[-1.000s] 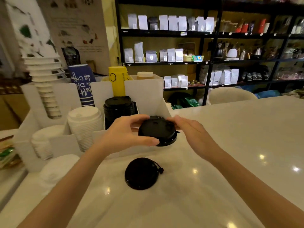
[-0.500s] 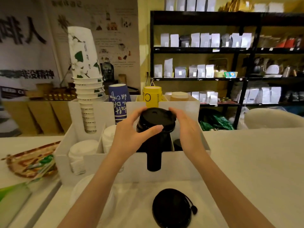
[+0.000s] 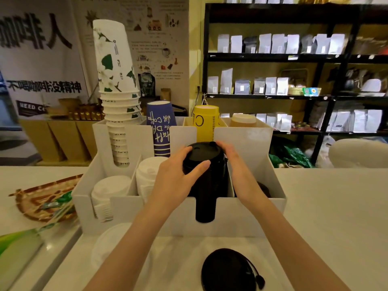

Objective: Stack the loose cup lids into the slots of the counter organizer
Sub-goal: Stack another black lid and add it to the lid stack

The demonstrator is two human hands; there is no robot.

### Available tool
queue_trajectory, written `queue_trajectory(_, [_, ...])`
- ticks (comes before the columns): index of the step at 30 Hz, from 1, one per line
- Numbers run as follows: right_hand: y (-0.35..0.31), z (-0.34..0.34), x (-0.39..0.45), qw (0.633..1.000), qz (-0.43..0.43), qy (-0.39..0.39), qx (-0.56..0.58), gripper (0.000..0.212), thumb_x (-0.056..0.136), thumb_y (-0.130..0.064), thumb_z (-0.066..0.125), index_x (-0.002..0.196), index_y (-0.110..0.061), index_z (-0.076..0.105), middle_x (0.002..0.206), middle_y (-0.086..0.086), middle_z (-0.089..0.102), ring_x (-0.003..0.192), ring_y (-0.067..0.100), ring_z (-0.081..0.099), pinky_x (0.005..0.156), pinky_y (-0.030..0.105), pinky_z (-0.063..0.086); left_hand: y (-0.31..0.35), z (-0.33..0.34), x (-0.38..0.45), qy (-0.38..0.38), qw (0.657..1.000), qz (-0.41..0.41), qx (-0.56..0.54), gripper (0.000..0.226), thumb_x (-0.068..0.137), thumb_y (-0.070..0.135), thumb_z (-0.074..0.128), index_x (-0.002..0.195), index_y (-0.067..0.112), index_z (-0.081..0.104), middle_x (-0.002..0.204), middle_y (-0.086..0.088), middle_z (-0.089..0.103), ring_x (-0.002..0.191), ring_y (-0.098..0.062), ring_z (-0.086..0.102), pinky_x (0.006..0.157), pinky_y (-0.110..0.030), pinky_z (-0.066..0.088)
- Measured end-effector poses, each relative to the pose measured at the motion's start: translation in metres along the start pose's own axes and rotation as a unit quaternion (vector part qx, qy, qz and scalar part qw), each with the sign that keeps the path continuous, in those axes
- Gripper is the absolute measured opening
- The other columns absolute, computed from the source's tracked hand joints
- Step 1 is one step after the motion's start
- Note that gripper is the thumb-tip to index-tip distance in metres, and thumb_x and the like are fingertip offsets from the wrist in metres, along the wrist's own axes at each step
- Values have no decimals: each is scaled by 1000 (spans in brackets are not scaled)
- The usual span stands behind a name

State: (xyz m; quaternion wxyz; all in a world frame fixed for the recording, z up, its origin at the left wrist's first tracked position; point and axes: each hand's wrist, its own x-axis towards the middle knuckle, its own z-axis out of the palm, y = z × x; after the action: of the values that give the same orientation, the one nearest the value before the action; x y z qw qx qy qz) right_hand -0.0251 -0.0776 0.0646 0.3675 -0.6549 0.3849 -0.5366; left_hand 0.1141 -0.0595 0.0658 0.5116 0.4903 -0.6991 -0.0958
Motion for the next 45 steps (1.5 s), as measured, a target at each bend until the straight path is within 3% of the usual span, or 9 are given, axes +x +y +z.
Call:
queue_trajectory(6, [0, -8, 0, 1000, -10, -4, -18, 38, 97, -32, 19, 120, -27, 48, 114, -9, 52, 101, -8, 45, 74, -8, 34, -1, 1, 1, -11, 1000, 21, 18, 49, 82, 33, 58, 126, 16, 44, 134, -1, 46, 112, -2, 36, 82, 6, 21])
queue_trajectory(12, [1, -10, -3, 996, -29, -16, -87, 26, 98, -24, 23, 103, -36, 46, 96, -20, 50, 86, -26, 44, 71, -9, 31, -3, 4, 2, 39, 999, 14, 15, 36, 80, 32, 60, 111, 17, 53, 109, 3, 51, 97, -5, 43, 73, 0, 36])
queue_trajectory(19, [5, -9, -4, 996, -3, -14, -93, 44, 95, -37, 21, 131, -24, 43, 122, -8, 50, 110, -1, 45, 74, -13, 27, -1, 4, 0, 33, 997, 39, 57, 35, 81, 30, 59, 112, 15, 58, 121, -3, 56, 101, -2, 41, 76, 12, 23])
queue_trajectory(22, [3, -10, -8, 996, -10, -16, -91, 47, 91, -46, 21, 128, -29, 44, 118, -11, 51, 105, -10, 44, 88, -5, 30, 0, 2, 0, 21, 998, 36, 55, 36, 82, 29, 58, 115, 15, 57, 125, -2, 55, 103, -1, 39, 75, 10, 25])
queue_trajectory(24, [6, -10, -11, 992, -20, -15, -121, 59, 86, -58, 20, 133, -29, 40, 132, -8, 49, 120, -1, 43, 110, 22, 30, 0, 1, 0, 8, 998, 34, 48, 35, 82, 28, 58, 115, 15, 56, 126, -1, 55, 103, 0, 39, 76, 6, 29])
queue_trajectory(28, [7, -6, -15, 978, -23, -24, -207, 52, 91, -50, 25, 139, -30, 28, 142, -4, 43, 130, 13, 38, 112, 43, 31, 1, 1, 0, -4, 999, 33, 33, 33, 83, 26, 57, 114, 14, 55, 124, -3, 55, 102, -2, 41, 74, 6, 29])
queue_trajectory(36, [2, -12, -58, 970, -31, 30, -238, 64, 89, -32, 48, 143, -27, 13, 148, -4, 33, 135, 9, 29, 111, 36, 33, 6, 5, -6, -29, 997, 19, 69, 35, 89, 26, 47, 121, 13, 46, 130, -5, 48, 118, -14, 42, 89, -16, 31])
queue_trajectory(41, [11, -21, -104, 962, -34, 44, -267, 59, 88, -28, 50, 139, -27, 22, 140, -5, 42, 124, 3, 38, 96, 9, 28, 11, 16, -21, 9, 986, 66, 150, 41, 89, 28, 47, 125, 11, 42, 145, -12, 32, 136, -25, 24, 111, -33, 19])
queue_trajectory(45, [22, -28, -146, 950, 16, 4, -313, 58, 89, -34, 48, 137, -39, 18, 140, -14, 36, 121, -5, 32, 100, 14, 25, 24, 16, -37, 1, 983, 105, 149, 43, 87, 33, 49, 125, 13, 43, 146, -13, 30, 137, -27, 21, 112, -40, 19])
